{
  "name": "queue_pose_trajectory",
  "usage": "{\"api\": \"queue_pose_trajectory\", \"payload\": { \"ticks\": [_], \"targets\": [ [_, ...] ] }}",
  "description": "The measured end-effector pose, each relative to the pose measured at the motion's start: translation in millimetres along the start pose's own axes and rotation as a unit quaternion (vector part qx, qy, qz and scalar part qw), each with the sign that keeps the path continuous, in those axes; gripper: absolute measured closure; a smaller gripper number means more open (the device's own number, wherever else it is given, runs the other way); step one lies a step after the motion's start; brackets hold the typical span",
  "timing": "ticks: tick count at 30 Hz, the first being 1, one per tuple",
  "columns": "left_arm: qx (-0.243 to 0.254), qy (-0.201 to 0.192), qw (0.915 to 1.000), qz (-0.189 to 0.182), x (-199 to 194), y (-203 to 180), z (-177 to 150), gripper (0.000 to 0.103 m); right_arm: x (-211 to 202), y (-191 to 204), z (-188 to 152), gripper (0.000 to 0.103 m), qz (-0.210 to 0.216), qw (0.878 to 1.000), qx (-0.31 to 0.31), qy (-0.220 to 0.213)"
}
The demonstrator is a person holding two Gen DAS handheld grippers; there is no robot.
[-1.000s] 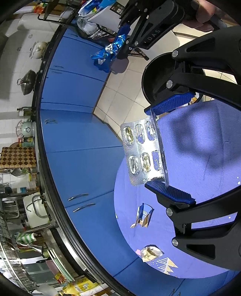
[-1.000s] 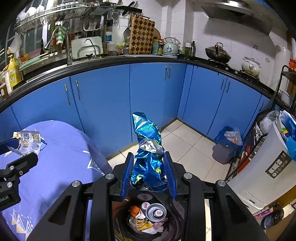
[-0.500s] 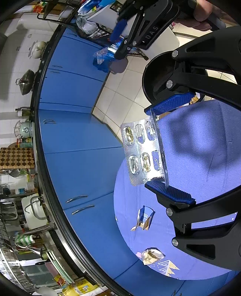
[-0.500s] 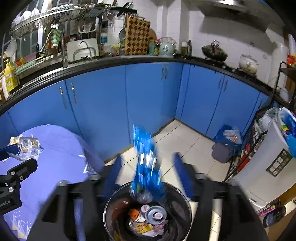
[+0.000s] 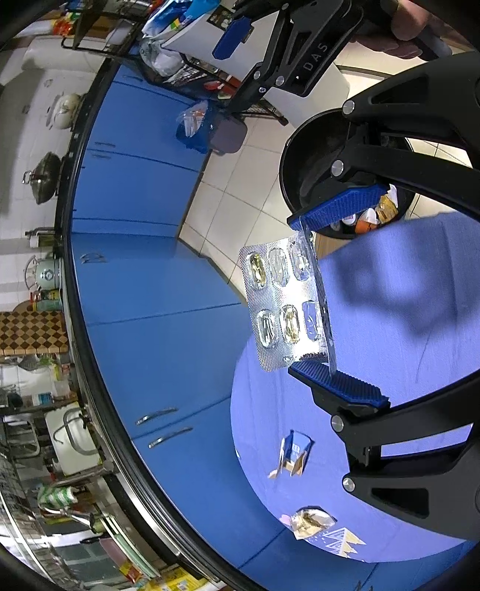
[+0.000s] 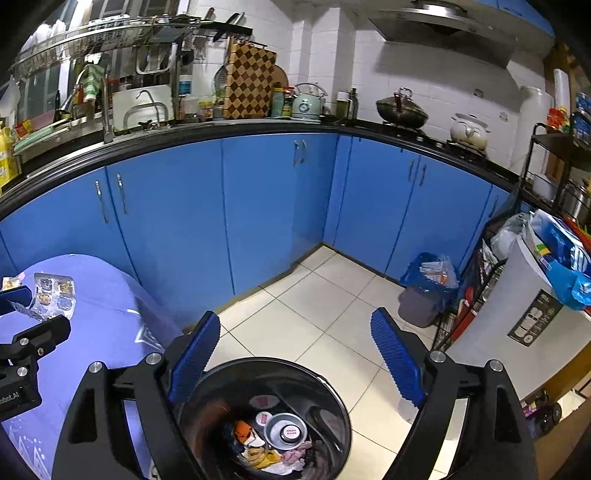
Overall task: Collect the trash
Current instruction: 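Open the left gripper to drop the blister pack into the bin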
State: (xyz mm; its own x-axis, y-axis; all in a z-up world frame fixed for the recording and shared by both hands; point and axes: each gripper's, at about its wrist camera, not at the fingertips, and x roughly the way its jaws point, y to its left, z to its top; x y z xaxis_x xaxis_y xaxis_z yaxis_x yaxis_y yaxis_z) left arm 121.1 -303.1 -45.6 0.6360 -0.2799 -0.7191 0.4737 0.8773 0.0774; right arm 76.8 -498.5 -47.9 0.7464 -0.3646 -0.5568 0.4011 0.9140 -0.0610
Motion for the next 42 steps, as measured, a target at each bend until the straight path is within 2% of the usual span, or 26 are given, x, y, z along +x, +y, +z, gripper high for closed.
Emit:
{"api": "queue_pose_trajectory", "payload": {
  "ticks": [15,24,27,29,31,37,42],
  "targets": [
    [0.042,0.004,0.9983,-0.040,11.1,-65.1,12.6,0.031,-13.6,-62.3,-10.8,0.021,-0.039,0.999,0.031,-0.002],
    [0.068,0.002,0.9965,-0.049,12.1,-96.6,17.7,0.030,-16.6,-92.8,-17.9,0.021,-0.044,0.997,0.067,-0.001],
    [0.067,0.003,0.9964,-0.052,12.3,-100.9,20.0,0.025,-16.1,-94.2,-21.2,0.021,-0.042,0.997,0.069,0.002],
    [0.068,0.003,0.9962,-0.054,11.8,-103.6,20.0,0.012,-16.1,-95.0,-23.0,0.021,-0.041,0.997,0.070,0.004],
    [0.066,0.000,0.9963,-0.055,9.4,-104.2,19.0,0.005,-16.4,-95.4,-24.6,0.021,-0.037,0.997,0.073,0.006],
    [0.054,0.008,0.9971,-0.052,7.0,-96.2,16.9,0.004,-20.3,-95.1,-24.2,0.021,-0.024,0.996,0.083,0.010],
    [0.040,0.007,0.9981,-0.047,-0.8,-80.1,12.6,0.004,-28.3,-77.0,-18.7,0.021,-0.014,0.997,0.072,0.004]
  ]
}}
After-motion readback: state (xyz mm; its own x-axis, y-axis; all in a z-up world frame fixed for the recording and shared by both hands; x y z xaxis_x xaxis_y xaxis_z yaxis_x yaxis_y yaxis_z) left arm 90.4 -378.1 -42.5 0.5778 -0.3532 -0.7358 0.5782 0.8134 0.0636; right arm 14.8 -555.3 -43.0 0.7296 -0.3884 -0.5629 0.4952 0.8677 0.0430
